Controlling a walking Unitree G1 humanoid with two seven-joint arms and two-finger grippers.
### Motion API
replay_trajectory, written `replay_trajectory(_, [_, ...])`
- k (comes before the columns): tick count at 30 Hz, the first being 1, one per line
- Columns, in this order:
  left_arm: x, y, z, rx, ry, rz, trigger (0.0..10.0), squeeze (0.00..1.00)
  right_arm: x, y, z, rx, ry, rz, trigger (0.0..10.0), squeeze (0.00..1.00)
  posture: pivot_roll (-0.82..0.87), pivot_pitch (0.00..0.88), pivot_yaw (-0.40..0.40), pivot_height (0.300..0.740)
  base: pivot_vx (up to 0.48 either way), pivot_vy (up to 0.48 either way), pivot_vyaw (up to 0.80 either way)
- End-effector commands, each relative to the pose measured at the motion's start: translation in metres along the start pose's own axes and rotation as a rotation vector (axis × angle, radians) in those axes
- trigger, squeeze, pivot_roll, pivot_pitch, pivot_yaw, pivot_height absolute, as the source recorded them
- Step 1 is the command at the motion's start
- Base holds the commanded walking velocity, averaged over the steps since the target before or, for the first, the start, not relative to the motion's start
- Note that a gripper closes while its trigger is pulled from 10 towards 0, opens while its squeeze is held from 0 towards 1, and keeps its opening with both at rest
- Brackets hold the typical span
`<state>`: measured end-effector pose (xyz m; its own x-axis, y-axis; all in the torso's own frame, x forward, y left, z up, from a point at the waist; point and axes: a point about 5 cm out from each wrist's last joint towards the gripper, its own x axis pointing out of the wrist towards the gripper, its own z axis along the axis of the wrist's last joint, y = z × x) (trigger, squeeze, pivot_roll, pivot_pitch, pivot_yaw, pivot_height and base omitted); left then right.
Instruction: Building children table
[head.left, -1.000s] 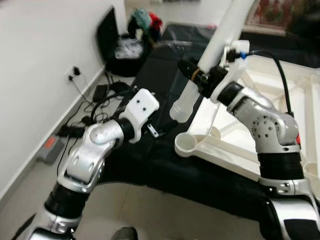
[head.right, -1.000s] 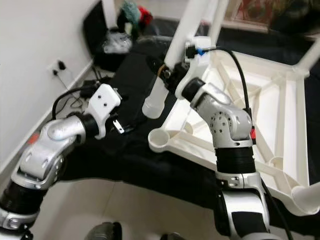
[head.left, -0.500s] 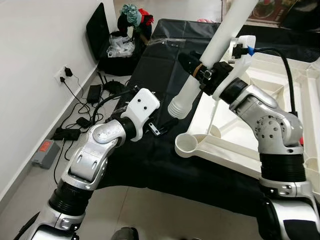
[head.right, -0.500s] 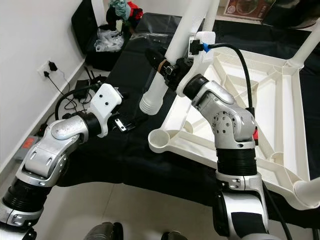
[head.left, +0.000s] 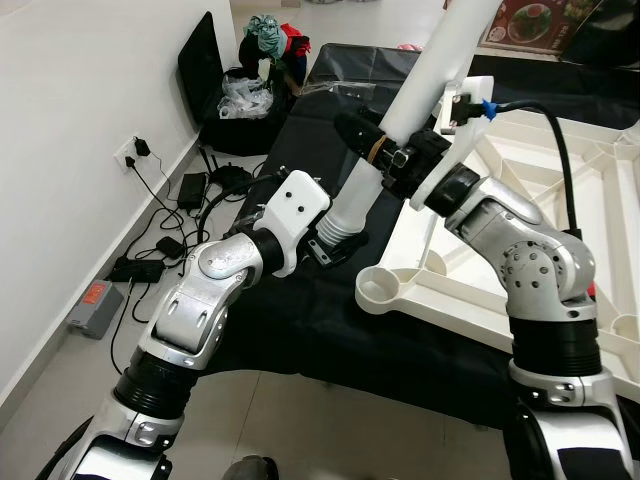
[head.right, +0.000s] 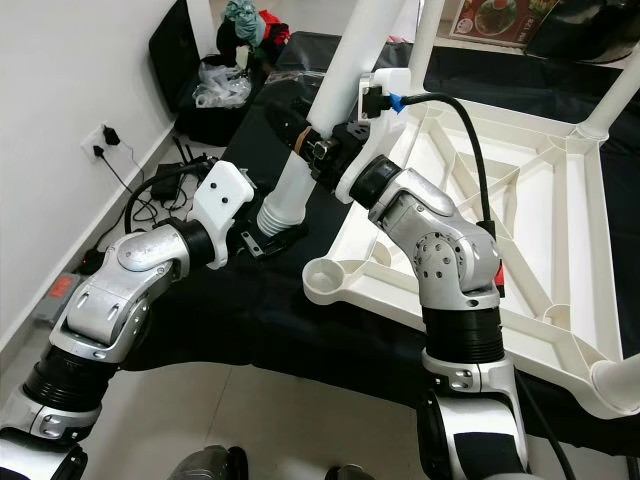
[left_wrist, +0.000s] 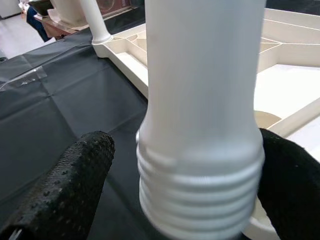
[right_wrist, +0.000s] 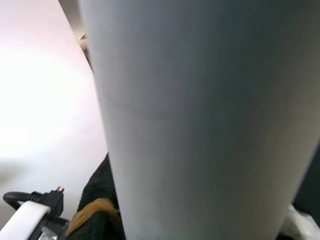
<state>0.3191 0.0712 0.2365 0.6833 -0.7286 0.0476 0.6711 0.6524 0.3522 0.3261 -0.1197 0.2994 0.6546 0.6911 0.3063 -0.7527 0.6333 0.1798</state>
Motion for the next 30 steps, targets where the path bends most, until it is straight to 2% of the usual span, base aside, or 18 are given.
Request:
replay_trajectory(1, [0.004,0.001,0.002,0.000,-0.016,0.001,10.0,0.00,0.001,0.010,-0.005,0.020,0.015,0.051,10.0,0.00,0.14,0.164,-0.016,0.740,0.000,0.000,0.00])
replay_trajectory(7, [0.015,-0.004,0.001,-0.020,-0.026,-0.022,10.0,0.00,0.002,0.023,-0.010,0.047,0.029,0.103,10.0,0.00,0.13,0.166,-0.016,0.740,0.000,0.000,0.00])
replay_trajectory(14, [0.018,-0.009,-0.002,-0.030,-0.027,-0.049,10.0,0.00,0.002,0.028,-0.010,0.063,0.026,0.123,10.0,0.00,0.13,0.168,-0.017,0.740,0.000,0.000,0.00])
replay_trajectory(15, [0.019,-0.010,-0.002,-0.029,-0.033,-0.055,4.5,0.00,0.002,0.029,-0.010,0.065,0.026,0.129,10.0,0.00,0.13,0.168,-0.017,0.740,0.000,0.000,0.00])
replay_trajectory(16, [0.019,-0.010,-0.002,-0.032,-0.041,-0.056,0.0,0.00,0.002,0.031,-0.010,0.066,0.026,0.133,10.0,0.00,0.13,0.173,-0.016,0.740,0.000,0.000,0.00])
replay_trajectory(30, [0.017,-0.015,-0.007,-0.012,-0.033,-0.083,0.0,0.00,0.004,0.031,-0.008,0.071,0.021,0.124,10.0,0.00,0.14,0.175,-0.017,0.740,0.000,0.000,0.00])
